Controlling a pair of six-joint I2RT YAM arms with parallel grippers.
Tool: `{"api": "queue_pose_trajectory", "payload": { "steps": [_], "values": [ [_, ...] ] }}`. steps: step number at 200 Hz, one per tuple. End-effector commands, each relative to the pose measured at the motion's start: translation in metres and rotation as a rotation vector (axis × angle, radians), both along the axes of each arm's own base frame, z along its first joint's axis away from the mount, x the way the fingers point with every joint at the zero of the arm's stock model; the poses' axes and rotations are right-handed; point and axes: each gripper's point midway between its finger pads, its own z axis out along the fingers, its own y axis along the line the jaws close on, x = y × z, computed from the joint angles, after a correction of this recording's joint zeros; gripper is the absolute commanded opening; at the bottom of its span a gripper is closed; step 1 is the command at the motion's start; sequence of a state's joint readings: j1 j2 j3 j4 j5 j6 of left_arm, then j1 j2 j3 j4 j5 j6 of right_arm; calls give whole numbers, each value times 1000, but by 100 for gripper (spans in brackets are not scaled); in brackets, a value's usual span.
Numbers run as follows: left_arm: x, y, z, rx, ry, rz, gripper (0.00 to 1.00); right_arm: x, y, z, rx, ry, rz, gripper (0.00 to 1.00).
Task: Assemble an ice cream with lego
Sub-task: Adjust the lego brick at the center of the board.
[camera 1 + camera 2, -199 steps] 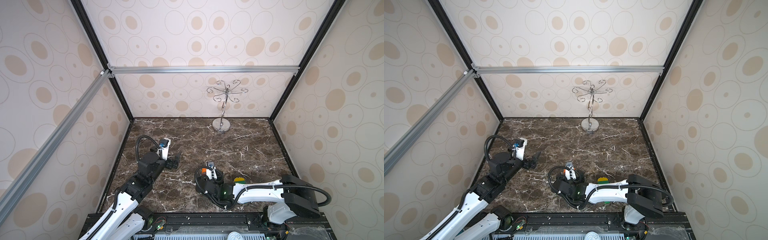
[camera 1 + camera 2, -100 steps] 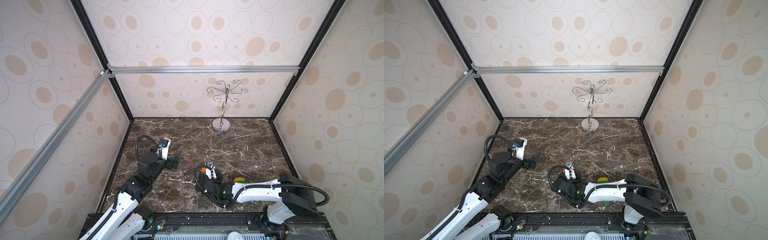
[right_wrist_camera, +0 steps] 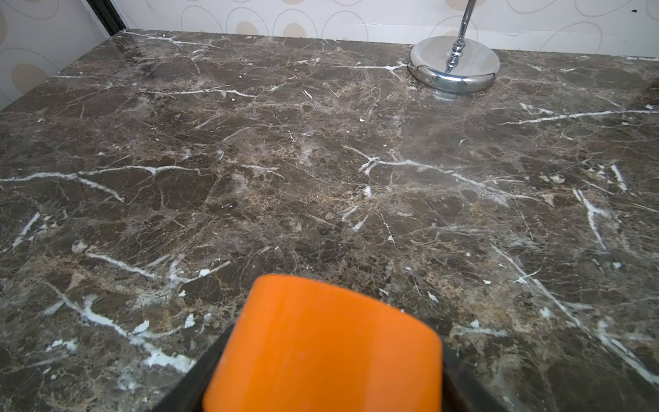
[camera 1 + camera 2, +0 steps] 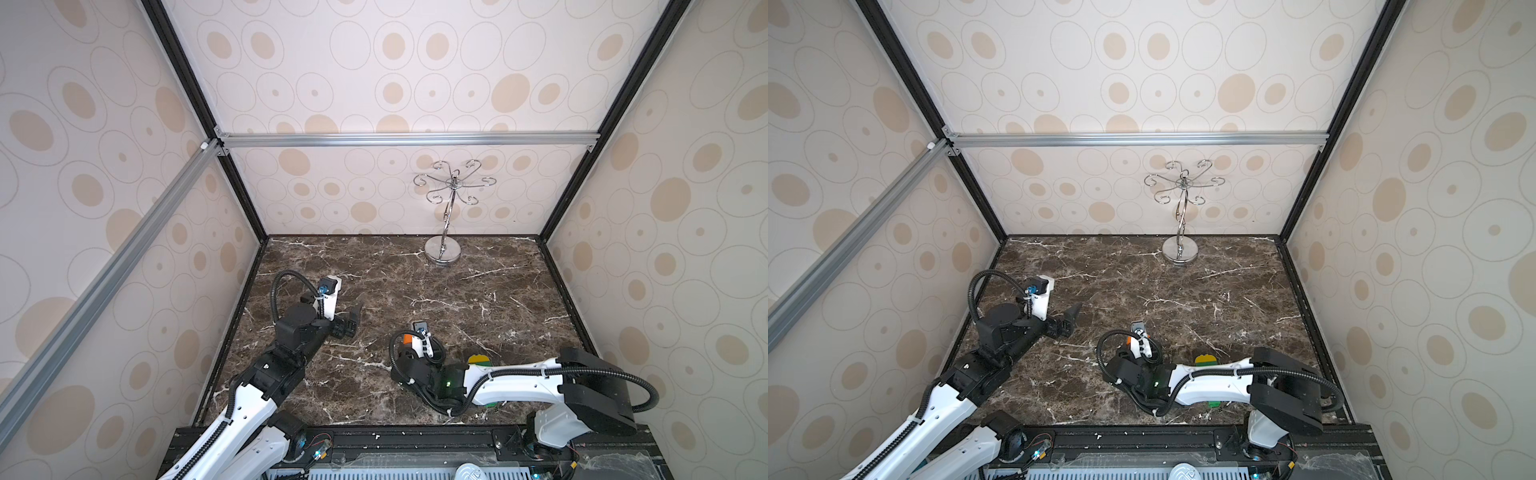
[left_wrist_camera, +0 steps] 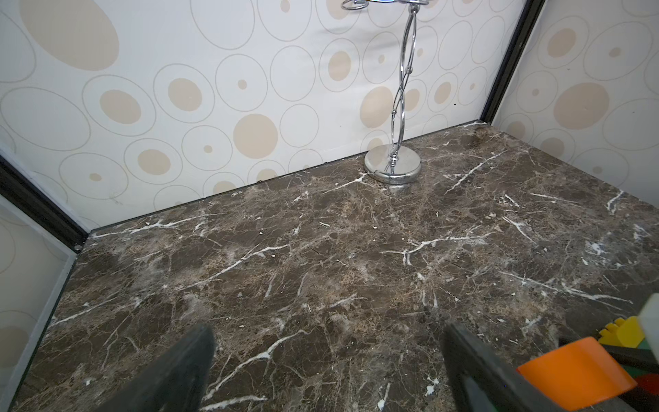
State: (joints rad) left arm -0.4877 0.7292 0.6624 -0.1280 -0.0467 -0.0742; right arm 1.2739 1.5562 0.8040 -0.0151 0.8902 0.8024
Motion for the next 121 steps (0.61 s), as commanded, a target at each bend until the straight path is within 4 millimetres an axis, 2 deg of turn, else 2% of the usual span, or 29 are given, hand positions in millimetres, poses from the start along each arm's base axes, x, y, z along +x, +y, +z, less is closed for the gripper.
{"api": "queue_pose_trajectory", "payload": {
  "steps": [1, 85, 121],
  "values": [
    [2, 1, 8, -21, -22, 4, 100, 1, 0, -1, -26, 13, 6, 42],
    [5, 2, 6, -31, -14, 9, 100, 1, 9, 28, -53, -4, 75, 29],
    [6, 2, 6, -37, -12, 7, 100, 0, 7, 31, -82, 39, 89, 27]
  ]
}}
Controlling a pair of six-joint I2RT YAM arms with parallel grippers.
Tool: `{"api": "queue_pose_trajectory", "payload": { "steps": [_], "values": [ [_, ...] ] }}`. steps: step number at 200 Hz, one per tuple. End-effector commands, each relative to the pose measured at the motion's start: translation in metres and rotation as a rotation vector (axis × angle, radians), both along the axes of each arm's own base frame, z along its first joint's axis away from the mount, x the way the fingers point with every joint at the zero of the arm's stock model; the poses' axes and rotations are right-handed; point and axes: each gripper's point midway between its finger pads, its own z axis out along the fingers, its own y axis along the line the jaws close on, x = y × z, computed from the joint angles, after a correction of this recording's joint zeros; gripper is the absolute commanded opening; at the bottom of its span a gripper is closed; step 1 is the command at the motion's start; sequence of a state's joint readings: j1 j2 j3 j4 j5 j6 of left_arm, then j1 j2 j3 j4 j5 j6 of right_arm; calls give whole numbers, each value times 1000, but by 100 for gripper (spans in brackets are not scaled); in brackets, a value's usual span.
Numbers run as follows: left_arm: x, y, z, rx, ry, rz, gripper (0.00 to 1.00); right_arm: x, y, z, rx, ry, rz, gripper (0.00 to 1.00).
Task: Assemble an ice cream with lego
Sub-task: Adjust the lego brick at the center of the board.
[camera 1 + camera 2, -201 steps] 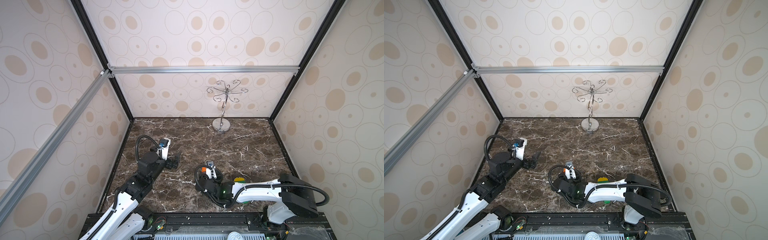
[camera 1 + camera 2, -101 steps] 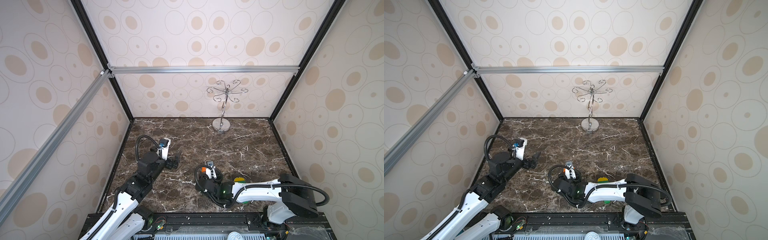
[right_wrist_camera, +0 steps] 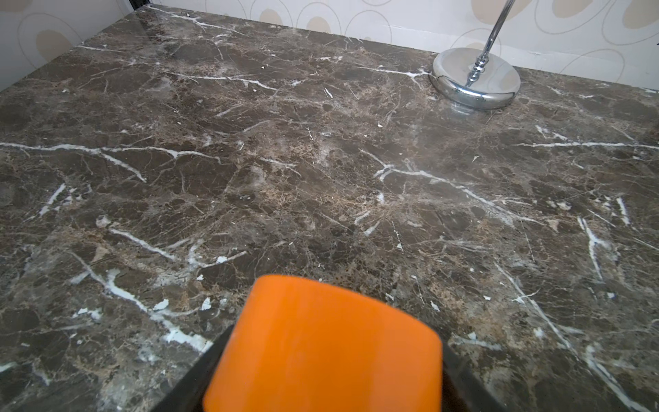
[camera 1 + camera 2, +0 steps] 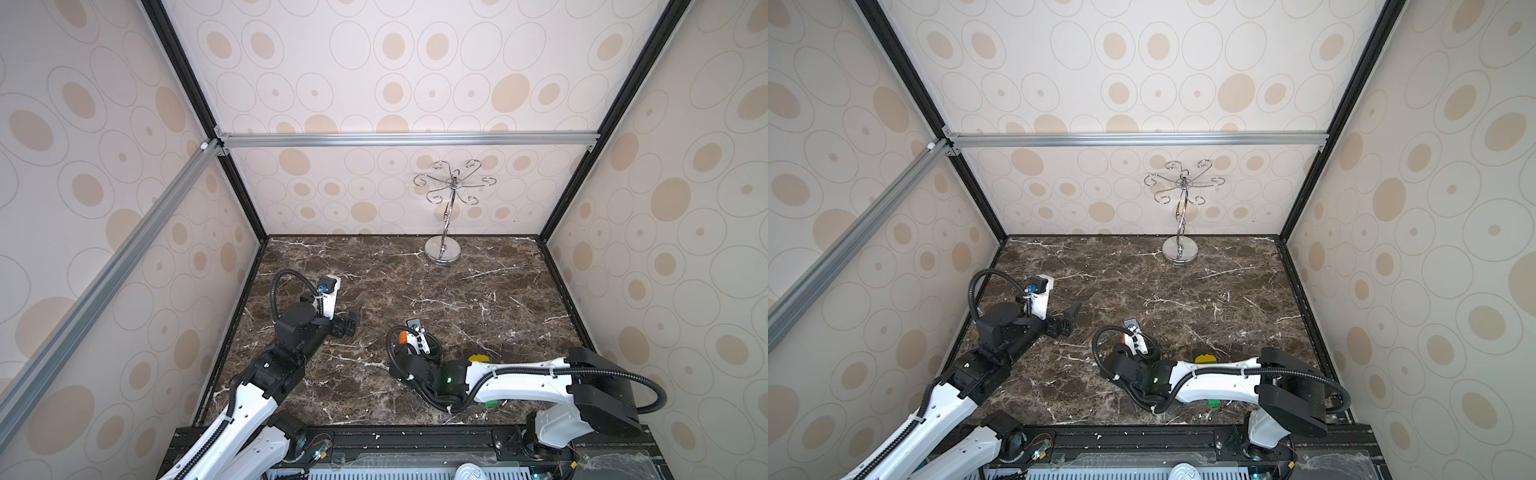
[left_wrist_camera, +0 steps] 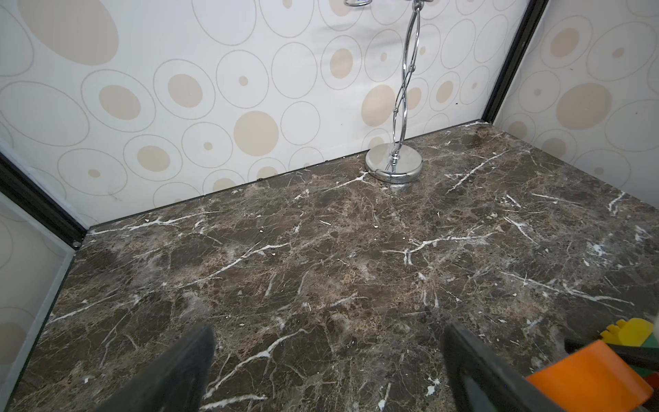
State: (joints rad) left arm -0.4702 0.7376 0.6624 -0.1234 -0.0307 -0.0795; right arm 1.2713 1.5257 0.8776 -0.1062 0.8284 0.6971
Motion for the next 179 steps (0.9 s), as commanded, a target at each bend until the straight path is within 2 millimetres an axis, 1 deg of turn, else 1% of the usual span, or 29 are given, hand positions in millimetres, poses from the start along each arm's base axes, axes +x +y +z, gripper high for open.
{"api": "queue_pose_trajectory", "payload": {
  "steps": [1, 15, 57, 80, 97, 130, 179],
  "values": [
    [3, 0, 7, -30, -19, 4, 100, 3, -5, 12, -20, 19, -2, 27],
    [4, 0, 5, -33, -9, 6, 100, 3, -7, 12, -23, 41, 5, 26],
    [7, 1, -4, -48, 32, 31, 100, 5, -14, 23, -29, 101, 36, 24],
    [7, 1, -15, -68, 73, 39, 100, 6, -19, 26, -37, 159, 53, 24],
    [5, 0, -23, -96, 90, 37, 100, 6, -23, 25, -36, 213, 63, 24],
    [2, -1, -31, -155, 118, 37, 100, 4, -30, 22, -61, 326, 90, 23],
    [-5, -13, -62, -228, 231, -15, 100, -3, -38, 13, -86, 494, 135, 22]
  ]
}}
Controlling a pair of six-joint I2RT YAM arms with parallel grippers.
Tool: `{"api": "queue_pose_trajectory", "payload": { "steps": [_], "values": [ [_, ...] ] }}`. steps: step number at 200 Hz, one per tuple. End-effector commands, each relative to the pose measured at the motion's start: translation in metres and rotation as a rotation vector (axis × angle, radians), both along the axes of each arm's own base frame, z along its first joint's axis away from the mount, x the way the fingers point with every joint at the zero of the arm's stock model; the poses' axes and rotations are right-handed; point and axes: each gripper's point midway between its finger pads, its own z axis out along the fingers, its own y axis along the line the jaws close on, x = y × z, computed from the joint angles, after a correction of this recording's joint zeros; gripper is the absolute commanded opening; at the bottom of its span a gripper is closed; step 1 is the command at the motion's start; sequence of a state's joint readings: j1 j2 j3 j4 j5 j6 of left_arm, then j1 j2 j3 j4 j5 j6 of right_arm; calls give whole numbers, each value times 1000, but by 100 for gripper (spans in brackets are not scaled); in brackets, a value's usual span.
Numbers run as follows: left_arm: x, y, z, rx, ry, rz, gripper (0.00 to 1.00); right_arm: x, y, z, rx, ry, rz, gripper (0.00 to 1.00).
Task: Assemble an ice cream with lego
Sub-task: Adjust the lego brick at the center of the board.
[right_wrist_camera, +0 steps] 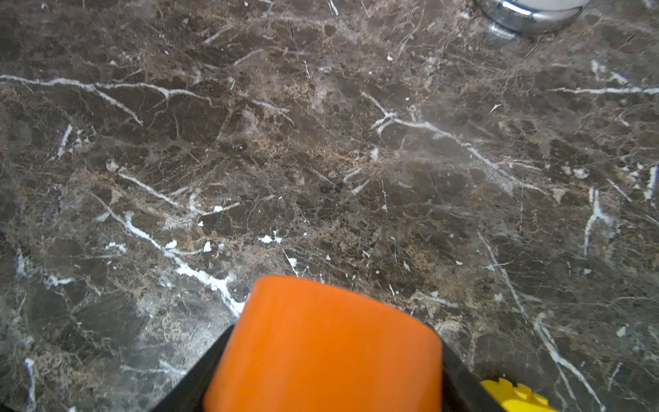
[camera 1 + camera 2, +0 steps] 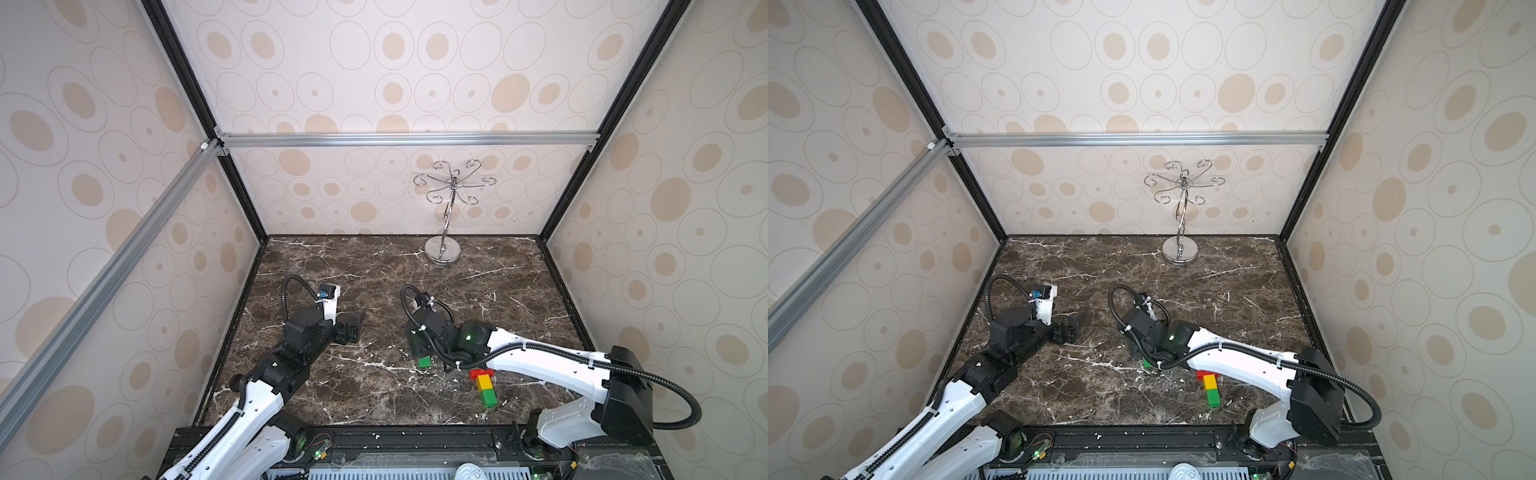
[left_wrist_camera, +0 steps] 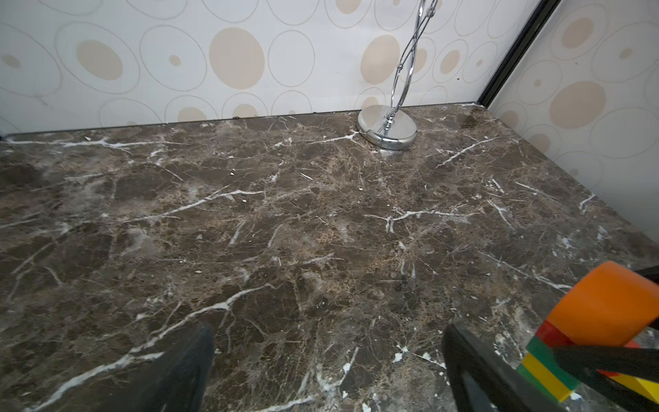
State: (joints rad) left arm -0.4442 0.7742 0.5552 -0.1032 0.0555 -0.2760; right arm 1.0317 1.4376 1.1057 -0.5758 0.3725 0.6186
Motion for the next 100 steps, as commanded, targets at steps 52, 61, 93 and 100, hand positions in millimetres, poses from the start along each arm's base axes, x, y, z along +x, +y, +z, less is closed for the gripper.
{"api": "queue_pose_trajectory", "payload": {
  "steps": [52, 61, 93, 100],
  "values": [
    [-9, -8, -24, -118, 92, -38, 100, -22, -6, -21, -76, 278, 103, 22],
    [-9, -8, -24, -118, 92, -34, 100, -23, -6, -24, -85, 306, 110, 22],
    [-9, -7, -22, -116, 84, -38, 100, -26, -7, -29, -122, 378, 127, 21],
    [-9, -7, -23, -116, 85, -38, 100, -26, -7, -29, -127, 385, 126, 21]
  ]
}}
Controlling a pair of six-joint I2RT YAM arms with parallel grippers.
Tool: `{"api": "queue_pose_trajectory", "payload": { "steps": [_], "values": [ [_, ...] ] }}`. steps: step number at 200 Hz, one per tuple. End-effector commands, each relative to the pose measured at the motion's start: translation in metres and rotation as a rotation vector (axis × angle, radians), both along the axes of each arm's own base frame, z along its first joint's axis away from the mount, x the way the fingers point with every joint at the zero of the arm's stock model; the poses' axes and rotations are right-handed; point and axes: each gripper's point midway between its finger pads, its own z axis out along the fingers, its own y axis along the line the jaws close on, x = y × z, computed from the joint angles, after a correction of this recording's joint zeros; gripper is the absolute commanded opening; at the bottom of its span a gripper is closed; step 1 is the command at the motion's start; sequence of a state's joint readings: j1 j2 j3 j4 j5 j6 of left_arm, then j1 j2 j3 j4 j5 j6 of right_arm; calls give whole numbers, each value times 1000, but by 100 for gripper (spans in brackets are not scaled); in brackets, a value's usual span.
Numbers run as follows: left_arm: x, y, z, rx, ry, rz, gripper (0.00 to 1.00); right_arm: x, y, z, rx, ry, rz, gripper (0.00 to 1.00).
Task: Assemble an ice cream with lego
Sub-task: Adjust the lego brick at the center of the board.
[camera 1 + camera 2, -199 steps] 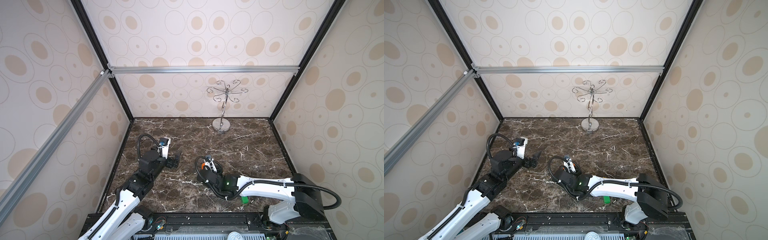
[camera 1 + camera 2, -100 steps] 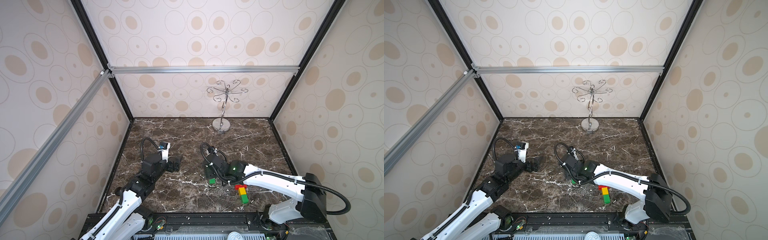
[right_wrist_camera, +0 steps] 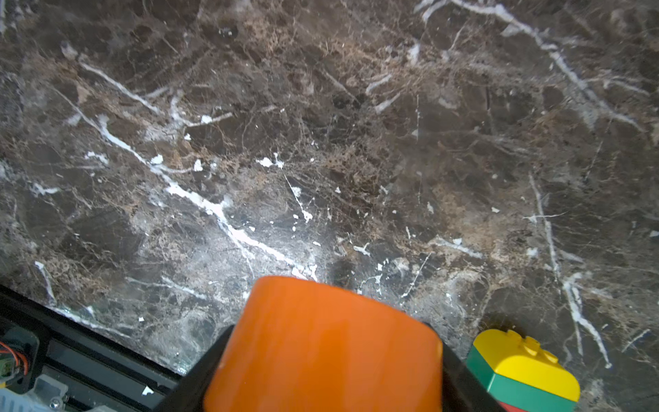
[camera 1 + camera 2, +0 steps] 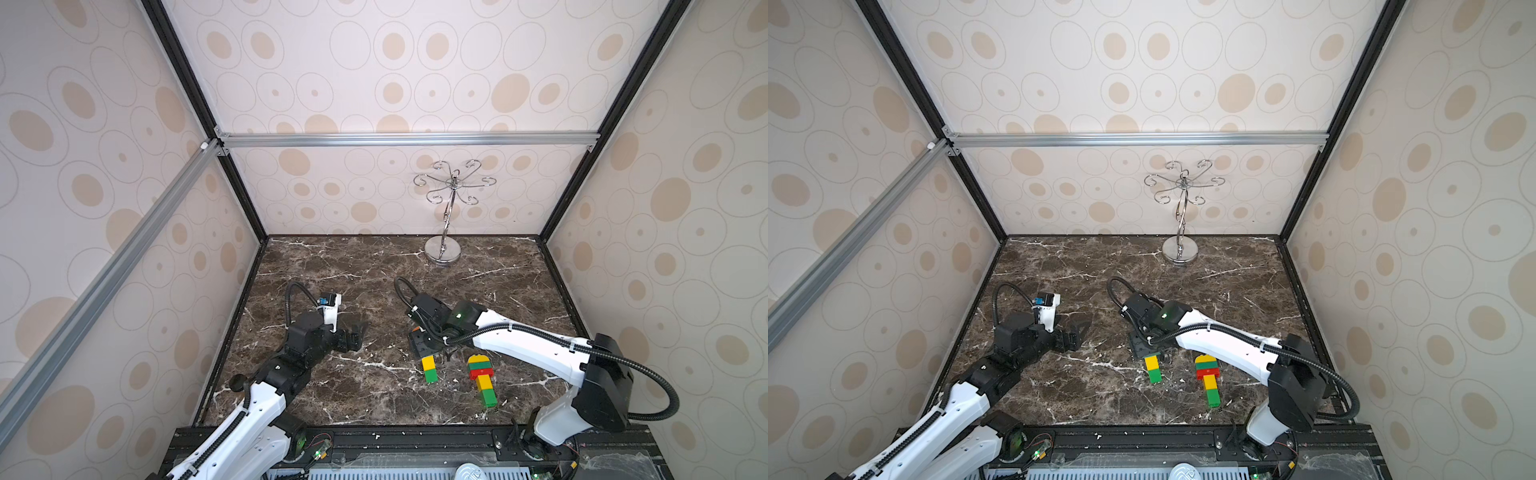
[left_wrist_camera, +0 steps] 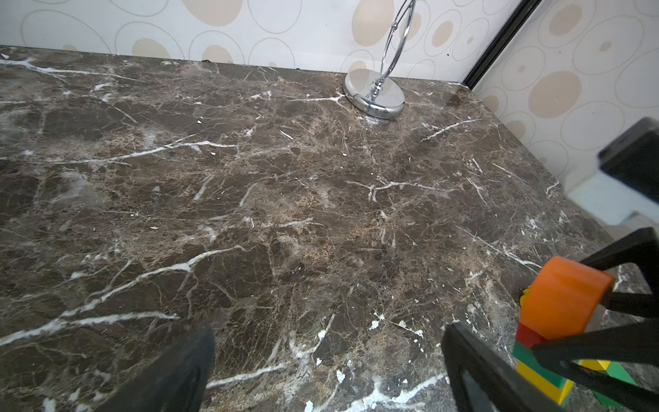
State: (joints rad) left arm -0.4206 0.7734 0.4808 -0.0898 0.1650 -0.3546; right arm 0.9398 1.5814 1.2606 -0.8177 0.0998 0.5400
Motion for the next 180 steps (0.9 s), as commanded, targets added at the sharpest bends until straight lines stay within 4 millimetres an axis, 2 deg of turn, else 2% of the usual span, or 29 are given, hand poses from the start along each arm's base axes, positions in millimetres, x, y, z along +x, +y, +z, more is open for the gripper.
{"api": "queue_pose_trajectory", "payload": {
  "steps": [1, 22, 109, 180],
  "values": [
    [2, 0, 9, -35, -19, 8, 100, -10, -5, 0, -36, 71, 32, 20],
    [2, 1, 10, -37, -23, 8, 100, -10, -6, -1, -49, 92, 42, 18],
    [2, 0, 10, -42, -19, -1, 100, -14, -6, -4, -90, 206, 139, 18],
    [3, -1, 8, -41, -12, -4, 100, -20, -8, -18, -75, 316, 173, 18]
  ]
}}
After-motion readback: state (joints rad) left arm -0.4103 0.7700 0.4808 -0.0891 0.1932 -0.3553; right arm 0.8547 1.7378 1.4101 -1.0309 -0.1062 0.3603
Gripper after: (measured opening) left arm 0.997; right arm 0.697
